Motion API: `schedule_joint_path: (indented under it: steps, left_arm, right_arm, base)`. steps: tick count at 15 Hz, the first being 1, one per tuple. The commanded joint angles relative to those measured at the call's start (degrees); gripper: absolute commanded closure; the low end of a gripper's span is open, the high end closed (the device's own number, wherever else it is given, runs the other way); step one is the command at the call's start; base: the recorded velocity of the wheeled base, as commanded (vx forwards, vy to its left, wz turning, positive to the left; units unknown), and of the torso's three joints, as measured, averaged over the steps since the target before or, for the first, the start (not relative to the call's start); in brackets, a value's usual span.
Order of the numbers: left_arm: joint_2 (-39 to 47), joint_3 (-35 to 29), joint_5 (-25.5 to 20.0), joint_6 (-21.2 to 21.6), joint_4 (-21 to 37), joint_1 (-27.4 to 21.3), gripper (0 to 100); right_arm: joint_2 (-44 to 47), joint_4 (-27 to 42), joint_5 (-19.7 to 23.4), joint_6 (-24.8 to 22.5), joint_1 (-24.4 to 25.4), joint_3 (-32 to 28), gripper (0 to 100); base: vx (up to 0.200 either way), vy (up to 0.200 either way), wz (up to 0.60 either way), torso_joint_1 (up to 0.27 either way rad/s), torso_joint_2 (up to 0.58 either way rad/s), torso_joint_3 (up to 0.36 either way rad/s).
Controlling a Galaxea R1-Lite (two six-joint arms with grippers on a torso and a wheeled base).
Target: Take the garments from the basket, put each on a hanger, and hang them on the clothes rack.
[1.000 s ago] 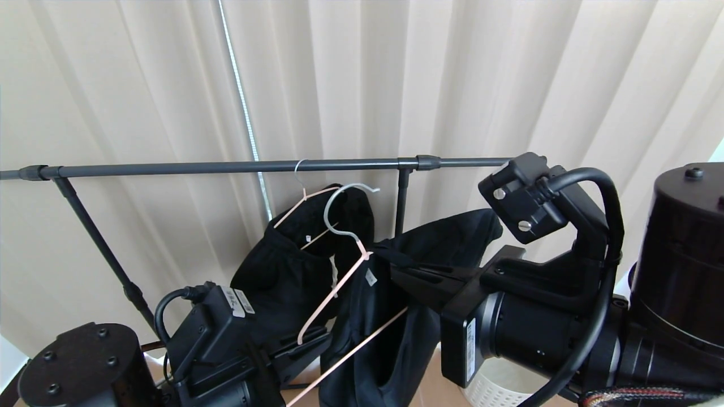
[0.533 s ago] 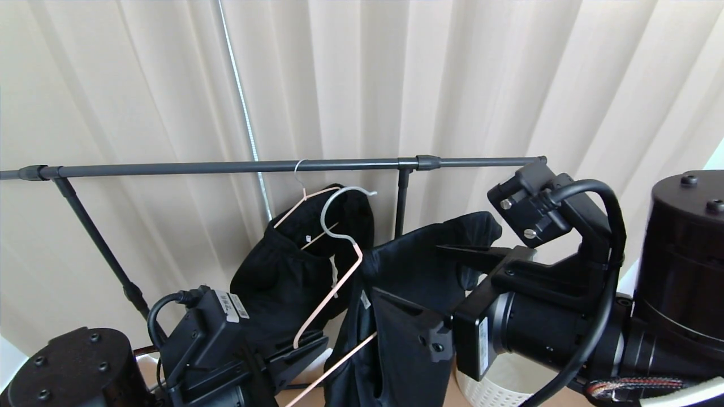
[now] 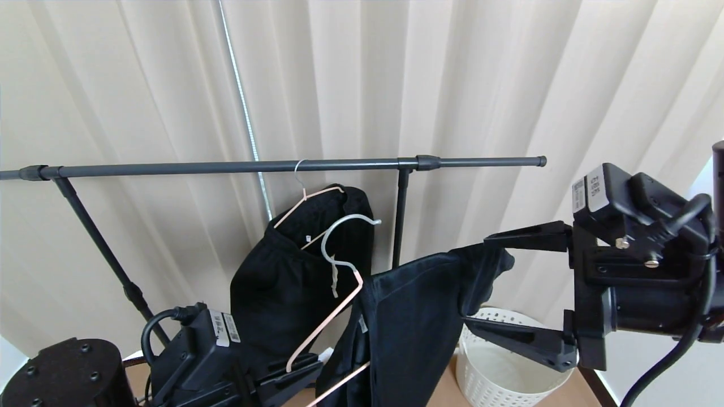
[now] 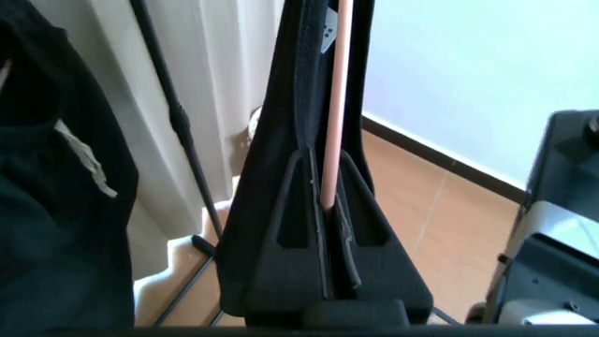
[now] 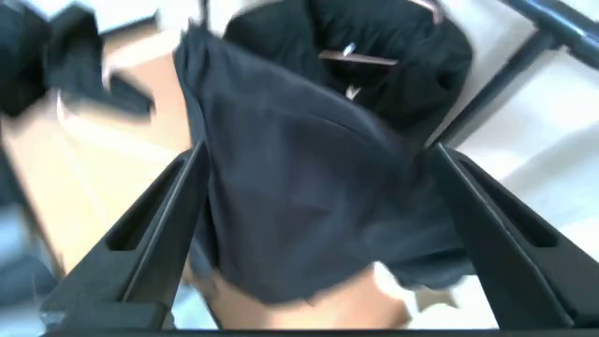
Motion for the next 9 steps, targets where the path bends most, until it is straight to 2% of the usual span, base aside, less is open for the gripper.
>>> schedule_joint_path:
  steps: [1,2,3,6,8,9]
  left_arm:
    - [0.11,0.81,-0.76,0.43,-0.01,0.12,100]
    - [0.29,1.07,-3.31,2.19,-0.01,0.12,100]
    - [0.55,1.07,-4.46,3.42,0.07,0.12,100]
    - [1.43,1.33,-4.90,5.35,0.07,-0.94,100]
    - [1.52,1.51,-5.60,5.53,0.07,-1.38,100]
    - [1.52,1.42,-5.60,5.62,0.07,-1.46,100]
  right_arm:
    - [0.82,5.37,3.73,-5.37,-3.85,-4.81,0]
    - [3.28,11.79,7.07,-12.40,-5.00,-8.59,0]
    - [5.74,16.54,9.88,-17.15,-6.40,-11.85,0]
    - [11.81,31.83,18.50,-27.96,-8.78,-20.90,0]
    - [14.62,39.30,22.71,-30.95,-8.86,-24.77,0]
    - [15.06,40.09,23.42,-31.74,-8.86,-24.94,0]
  base:
    - [0.000,0.000,0.00,0.000,0.00,0.000]
    - [0.000,0.000,0.00,0.000,0.00,0.000]
    - [0.000,0.000,0.00,0.000,0.00,0.000]
    - [0.000,0.000,0.00,0.000,0.00,0.000]
    - [0.000,0.000,0.00,0.000,0.00,0.000]
    - [0.000,0.000,0.00,0.000,0.00,0.000]
